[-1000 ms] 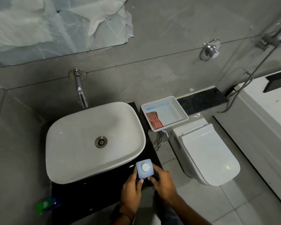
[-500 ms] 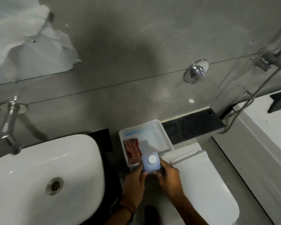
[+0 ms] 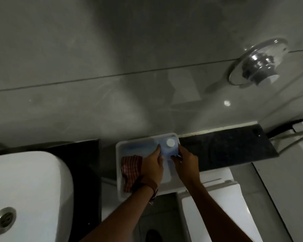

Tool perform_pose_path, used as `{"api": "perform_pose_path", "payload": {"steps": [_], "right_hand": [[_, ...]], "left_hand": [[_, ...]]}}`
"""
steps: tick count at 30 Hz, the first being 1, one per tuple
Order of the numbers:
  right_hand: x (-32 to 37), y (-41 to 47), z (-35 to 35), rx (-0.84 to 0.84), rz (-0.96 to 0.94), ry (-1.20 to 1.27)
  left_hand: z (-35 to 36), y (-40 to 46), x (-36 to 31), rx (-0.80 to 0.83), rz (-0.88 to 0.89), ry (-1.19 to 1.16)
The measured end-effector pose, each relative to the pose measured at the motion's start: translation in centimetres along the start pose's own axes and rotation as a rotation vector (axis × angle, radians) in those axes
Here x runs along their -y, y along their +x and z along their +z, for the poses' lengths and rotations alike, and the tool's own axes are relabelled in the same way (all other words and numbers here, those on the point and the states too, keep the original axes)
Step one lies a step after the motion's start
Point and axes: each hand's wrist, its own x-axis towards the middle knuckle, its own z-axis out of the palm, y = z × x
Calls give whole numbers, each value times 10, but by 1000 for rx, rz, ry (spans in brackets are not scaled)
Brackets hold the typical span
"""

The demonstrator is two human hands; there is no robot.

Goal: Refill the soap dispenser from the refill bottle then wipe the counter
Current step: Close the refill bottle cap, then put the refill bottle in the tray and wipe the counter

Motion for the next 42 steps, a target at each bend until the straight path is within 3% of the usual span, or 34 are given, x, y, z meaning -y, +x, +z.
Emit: {"api": "perform_pose_path", "payload": {"steps": [10, 15, 21, 24, 27, 32, 38, 42], "right_hand": [[-20, 25, 10, -5, -20, -7], [-24, -25, 32, -164, 109, -80], [0, -57, 103, 161, -115, -302], [17, -56, 137, 281, -201, -414], [18, -56, 156, 327, -188, -506], [22, -50, 157, 343, -190, -572], [57, -65, 125, 257, -25, -225], [85, -123, 102, 248, -93, -120]], "left_hand": [[10, 25, 11, 27, -5, 9], [-26, -5, 48, -14, -57, 206], [-58, -54, 102, -84, -223, 334], [-59, -68, 114, -86, -245, 215], [-54, -74, 119, -59, -260, 114], [-56, -72, 120, 14, -276, 173], [-87, -102, 99, -8, -200, 120], [-115, -157, 100, -88, -119, 341]]}}
